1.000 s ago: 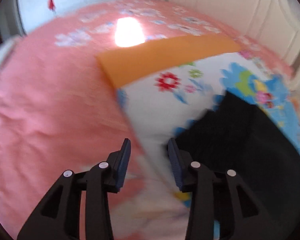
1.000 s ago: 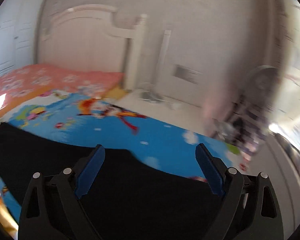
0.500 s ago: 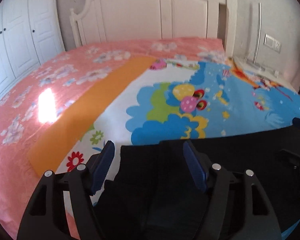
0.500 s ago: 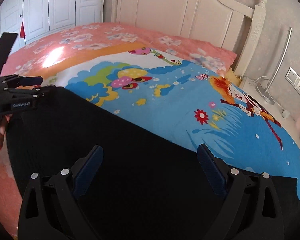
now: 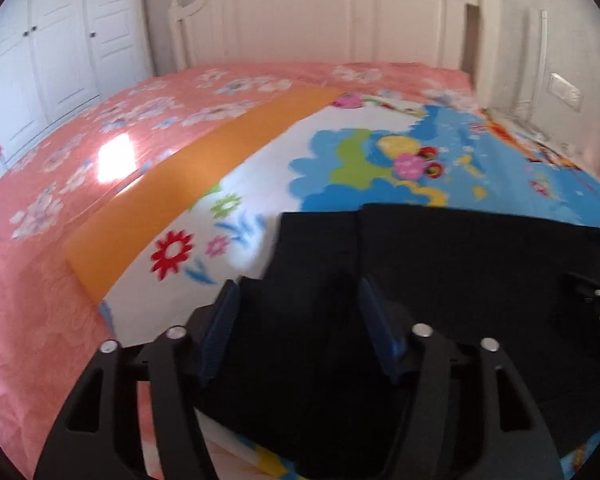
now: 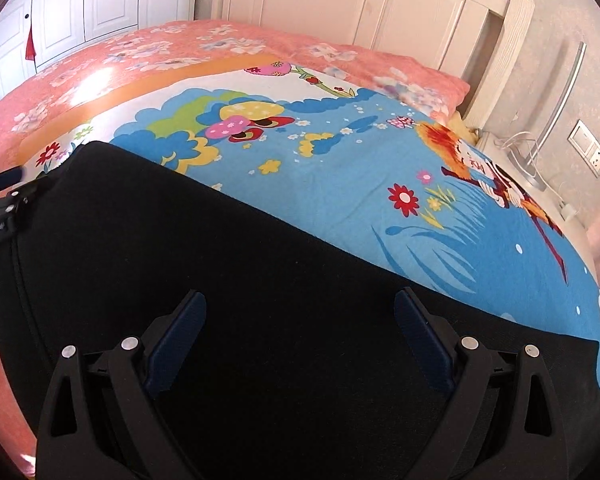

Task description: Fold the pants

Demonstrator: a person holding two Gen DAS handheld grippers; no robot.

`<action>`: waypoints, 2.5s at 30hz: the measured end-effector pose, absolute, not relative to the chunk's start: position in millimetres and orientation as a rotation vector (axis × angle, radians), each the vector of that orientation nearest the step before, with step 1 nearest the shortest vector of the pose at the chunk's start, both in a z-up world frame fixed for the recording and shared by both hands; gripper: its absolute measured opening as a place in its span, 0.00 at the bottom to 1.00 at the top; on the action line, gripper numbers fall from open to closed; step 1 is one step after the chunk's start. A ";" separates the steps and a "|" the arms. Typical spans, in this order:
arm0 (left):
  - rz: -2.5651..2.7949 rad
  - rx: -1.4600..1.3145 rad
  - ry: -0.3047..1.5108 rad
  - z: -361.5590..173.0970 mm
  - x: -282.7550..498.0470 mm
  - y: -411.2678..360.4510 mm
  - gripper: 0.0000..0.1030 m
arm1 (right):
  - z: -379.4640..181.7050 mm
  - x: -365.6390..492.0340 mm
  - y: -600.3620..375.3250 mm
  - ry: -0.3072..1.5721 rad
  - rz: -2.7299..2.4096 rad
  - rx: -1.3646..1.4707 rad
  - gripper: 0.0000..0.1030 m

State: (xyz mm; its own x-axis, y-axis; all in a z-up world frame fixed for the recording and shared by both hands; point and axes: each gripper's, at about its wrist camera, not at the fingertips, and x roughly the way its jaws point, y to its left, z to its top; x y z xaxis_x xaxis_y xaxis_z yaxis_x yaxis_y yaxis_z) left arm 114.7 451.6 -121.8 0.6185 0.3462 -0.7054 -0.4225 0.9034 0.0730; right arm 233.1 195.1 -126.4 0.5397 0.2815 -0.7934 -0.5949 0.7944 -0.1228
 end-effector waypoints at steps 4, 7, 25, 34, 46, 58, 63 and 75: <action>0.700 -0.356 0.713 -119.1 65.3 509.3 0.47 | -128.2 237.3 192.7 0.876 0.549 -0.374 0.89; 0.559 -0.433 0.639 -101.8 38.3 490.9 0.47 | -128.0 233.9 195.2 0.861 0.536 -0.388 0.89; 0.467 -0.619 0.531 -146.7 4.7 448.1 0.67 | -127.8 234.0 186.9 0.880 0.516 -0.357 0.89; 0.315 -0.839 0.517 -141.5 8.2 467.7 0.45 | -127.5 234.1 186.3 0.881 0.512 -0.357 0.89; 0.209 -1.368 0.416 -182.0 -5.6 493.8 0.43 | -107.1 224.4 199.3 0.831 0.616 -0.316 0.95; 0.213 -1.392 0.385 -188.5 2.5 493.9 0.43 | -123.5 243.7 344.8 0.984 0.767 -0.483 0.70; 0.211 -1.389 0.412 -186.1 3.0 495.5 0.43 | -139.8 268.8 322.5 1.028 0.707 -0.376 0.95; 0.237 -1.318 0.434 -180.2 15.3 491.7 0.43 | -86.1 219.1 142.6 1.009 0.797 0.034 0.82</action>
State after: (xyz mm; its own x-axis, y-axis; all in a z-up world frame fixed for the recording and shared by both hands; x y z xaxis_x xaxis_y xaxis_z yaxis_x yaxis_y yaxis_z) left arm 15.3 491.7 -180.2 0.8967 -0.0758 -0.4361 -0.4078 0.2418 -0.8805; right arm 219.1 142.6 -86.1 0.2807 0.6097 -0.7412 -0.5798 0.7232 0.3753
